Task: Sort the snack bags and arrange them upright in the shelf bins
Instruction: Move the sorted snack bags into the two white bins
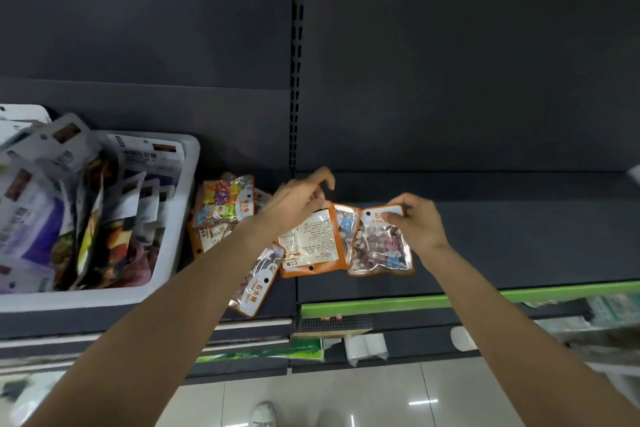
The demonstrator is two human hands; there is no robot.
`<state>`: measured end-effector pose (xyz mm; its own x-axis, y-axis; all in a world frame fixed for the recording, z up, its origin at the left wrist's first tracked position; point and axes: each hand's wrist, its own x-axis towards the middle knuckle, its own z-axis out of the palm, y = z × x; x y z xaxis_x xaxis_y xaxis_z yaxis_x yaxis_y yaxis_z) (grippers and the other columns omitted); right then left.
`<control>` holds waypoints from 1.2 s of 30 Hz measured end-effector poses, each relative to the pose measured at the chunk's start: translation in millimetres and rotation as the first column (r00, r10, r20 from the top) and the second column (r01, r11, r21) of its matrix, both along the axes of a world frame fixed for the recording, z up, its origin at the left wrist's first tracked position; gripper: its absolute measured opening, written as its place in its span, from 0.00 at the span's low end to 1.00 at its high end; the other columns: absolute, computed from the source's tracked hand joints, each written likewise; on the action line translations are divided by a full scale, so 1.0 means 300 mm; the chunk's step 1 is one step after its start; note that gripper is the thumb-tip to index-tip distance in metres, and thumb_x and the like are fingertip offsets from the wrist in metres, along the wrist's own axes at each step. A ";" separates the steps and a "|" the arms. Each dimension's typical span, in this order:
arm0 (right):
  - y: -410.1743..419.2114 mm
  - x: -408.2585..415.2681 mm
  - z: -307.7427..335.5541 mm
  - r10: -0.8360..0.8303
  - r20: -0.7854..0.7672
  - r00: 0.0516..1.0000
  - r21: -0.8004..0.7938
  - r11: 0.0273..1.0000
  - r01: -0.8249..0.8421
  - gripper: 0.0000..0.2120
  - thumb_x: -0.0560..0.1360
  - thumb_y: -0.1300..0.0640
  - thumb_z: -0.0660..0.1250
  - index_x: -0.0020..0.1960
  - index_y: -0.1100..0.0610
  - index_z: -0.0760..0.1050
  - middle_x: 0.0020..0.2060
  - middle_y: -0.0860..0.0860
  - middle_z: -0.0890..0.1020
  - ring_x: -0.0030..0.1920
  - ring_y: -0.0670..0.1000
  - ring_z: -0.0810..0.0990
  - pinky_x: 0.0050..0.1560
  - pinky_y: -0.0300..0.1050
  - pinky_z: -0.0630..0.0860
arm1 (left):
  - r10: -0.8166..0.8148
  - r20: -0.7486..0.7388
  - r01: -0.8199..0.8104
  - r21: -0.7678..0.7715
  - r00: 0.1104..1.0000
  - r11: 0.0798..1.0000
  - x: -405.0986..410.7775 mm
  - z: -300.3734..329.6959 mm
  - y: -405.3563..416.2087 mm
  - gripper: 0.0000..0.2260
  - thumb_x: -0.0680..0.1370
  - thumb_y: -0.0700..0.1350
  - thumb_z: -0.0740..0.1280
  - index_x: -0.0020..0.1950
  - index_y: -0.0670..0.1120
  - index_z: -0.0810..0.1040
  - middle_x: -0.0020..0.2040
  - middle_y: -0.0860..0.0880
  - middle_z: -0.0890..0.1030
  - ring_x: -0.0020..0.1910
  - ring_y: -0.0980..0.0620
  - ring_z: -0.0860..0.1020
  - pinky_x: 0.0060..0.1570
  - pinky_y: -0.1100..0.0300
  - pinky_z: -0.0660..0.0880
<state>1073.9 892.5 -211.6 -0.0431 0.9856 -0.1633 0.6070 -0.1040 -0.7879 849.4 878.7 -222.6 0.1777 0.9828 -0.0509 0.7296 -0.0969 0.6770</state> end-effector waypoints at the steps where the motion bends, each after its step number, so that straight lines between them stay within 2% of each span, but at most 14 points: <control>1: -0.006 0.004 0.018 0.007 0.006 1.000 0.018 1.000 -0.007 0.11 0.72 0.65 0.70 0.37 0.51 0.75 0.39 0.51 0.81 0.42 0.50 0.80 0.41 0.42 0.75 | -0.013 -0.014 0.013 0.005 1.000 1.000 0.010 0.018 -0.006 0.07 0.78 0.41 0.65 0.55 0.50 0.74 0.42 0.55 0.77 0.46 0.56 0.78 0.48 0.63 0.74; 3: -0.024 0.010 0.053 0.033 0.033 0.999 0.067 0.997 -0.035 0.08 0.72 0.64 0.70 0.38 0.52 0.76 0.40 0.51 0.82 0.43 0.49 0.80 0.45 0.44 0.76 | -0.034 -0.077 0.037 0.039 0.996 0.999 0.030 0.045 -0.015 0.05 0.79 0.41 0.65 0.52 0.48 0.78 0.45 0.55 0.77 0.47 0.56 0.78 0.52 0.59 0.74; 7: -0.054 0.020 0.126 0.095 0.082 0.992 0.202 0.973 -0.110 0.06 0.73 0.65 0.69 0.41 0.55 0.80 0.38 0.47 0.82 0.41 0.45 0.80 0.39 0.29 0.72 | 0.055 -0.089 -0.040 0.163 0.994 0.986 0.067 0.104 -0.057 0.05 0.79 0.42 0.64 0.48 0.47 0.79 0.47 0.52 0.76 0.47 0.52 0.77 0.53 0.51 0.73; 8: -0.059 0.021 0.144 0.103 0.100 0.990 0.227 0.966 -0.123 0.06 0.73 0.65 0.68 0.43 0.56 0.81 0.38 0.47 0.82 0.41 0.44 0.80 0.39 0.28 0.72 | 0.093 -0.090 -0.073 0.205 0.992 0.976 0.074 0.123 -0.074 0.05 0.79 0.42 0.63 0.49 0.46 0.79 0.47 0.51 0.76 0.47 0.51 0.76 0.53 0.50 0.73; 10: -0.068 0.019 0.180 0.110 0.133 0.985 0.262 0.955 -0.142 0.07 0.74 0.64 0.67 0.45 0.56 0.82 0.39 0.48 0.82 0.42 0.46 0.80 0.42 0.34 0.75 | 0.180 -0.085 -0.146 0.306 0.980 0.941 0.085 0.172 -0.113 0.05 0.79 0.42 0.63 0.50 0.46 0.79 0.49 0.49 0.76 0.50 0.49 0.76 0.54 0.48 0.73; 13: -0.088 -0.006 0.241 0.137 0.168 0.976 0.333 0.924 -0.187 0.07 0.75 0.63 0.67 0.47 0.55 0.82 0.41 0.48 0.84 0.42 0.47 0.81 0.44 0.42 0.77 | 0.331 -0.034 -0.287 0.420 0.943 0.861 0.078 0.258 -0.187 0.06 0.79 0.42 0.63 0.51 0.44 0.79 0.50 0.46 0.77 0.50 0.47 0.75 0.51 0.50 0.73; 16: -0.130 -0.058 0.312 0.199 0.142 0.970 0.416 0.877 -0.241 0.07 0.75 0.62 0.66 0.47 0.55 0.83 0.40 0.47 0.84 0.41 0.46 0.81 0.43 0.39 0.76 | 0.446 0.077 -0.434 0.425 0.892 0.794 0.035 0.324 -0.280 0.05 0.80 0.41 0.62 0.49 0.46 0.78 0.48 0.49 0.75 0.48 0.51 0.74 0.48 0.55 0.73; 18: -0.166 -0.110 0.355 0.245 0.122 0.962 0.443 0.853 -0.274 0.07 0.75 0.62 0.66 0.47 0.55 0.83 0.40 0.46 0.83 0.42 0.44 0.80 0.41 0.34 0.74 | 0.482 0.135 -0.493 0.394 0.866 0.776 -0.024 0.355 -0.346 0.05 0.80 0.40 0.62 0.46 0.48 0.76 0.46 0.50 0.75 0.45 0.53 0.75 0.46 0.57 0.73; 21: -0.220 -0.230 0.400 0.319 0.092 0.943 0.451 0.831 -0.325 0.07 0.75 0.62 0.67 0.47 0.55 0.83 0.39 0.44 0.82 0.42 0.42 0.79 0.37 0.24 0.69 | 0.535 0.125 -0.537 0.392 0.836 0.747 -0.147 0.398 -0.462 0.07 0.80 0.39 0.61 0.45 0.49 0.73 0.46 0.48 0.76 0.41 0.53 0.74 0.43 0.59 0.70; 24: -0.296 -0.403 0.429 0.370 0.024 0.929 0.457 0.822 -0.339 0.06 0.75 0.61 0.68 0.45 0.55 0.83 0.40 0.46 0.84 0.41 0.42 0.80 0.38 0.25 0.70 | 0.621 0.118 -0.603 0.432 0.775 0.670 -0.296 0.433 -0.596 0.05 0.80 0.40 0.61 0.46 0.47 0.73 0.47 0.48 0.75 0.44 0.52 0.72 0.44 0.58 0.67; 28: -0.437 -0.680 0.454 0.429 -0.075 0.900 0.499 0.798 -0.338 0.05 0.75 0.59 0.69 0.45 0.54 0.83 0.39 0.44 0.83 0.41 0.39 0.79 0.38 0.22 0.69 | 0.699 0.135 -0.667 0.469 0.702 0.580 -0.537 0.471 -0.787 0.06 0.80 0.39 0.60 0.46 0.47 0.72 0.48 0.49 0.73 0.44 0.50 0.74 0.44 0.56 0.70; 32: -0.595 -0.979 0.464 0.439 -0.164 0.883 0.523 0.798 -0.300 0.05 0.75 0.60 0.69 0.44 0.54 0.83 0.36 0.41 0.81 0.40 0.36 0.78 0.40 0.22 0.68 | 0.729 0.115 -0.671 0.508 0.675 0.540 -0.834 0.491 -0.990 0.05 0.80 0.37 0.60 0.47 0.45 0.73 0.48 0.47 0.75 0.45 0.51 0.72 0.42 0.63 0.63; 36: -0.733 -1.272 0.461 0.428 -0.256 0.867 0.516 0.819 -0.251 0.04 0.74 0.61 0.69 0.45 0.57 0.83 0.37 0.44 0.82 0.39 0.39 0.78 0.41 0.26 0.71 | 0.756 0.105 -0.683 0.521 0.646 0.512 -1.112 0.524 -1.152 0.04 0.80 0.38 0.60 0.48 0.45 0.73 0.50 0.46 0.75 0.46 0.52 0.71 0.44 0.64 0.63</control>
<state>692.3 672.4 -73.4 -0.3554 0.8511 0.3865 0.2130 0.4763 -0.8531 515.9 533.2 -65.4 -0.5737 0.6579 0.4879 0.7681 0.2251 0.5995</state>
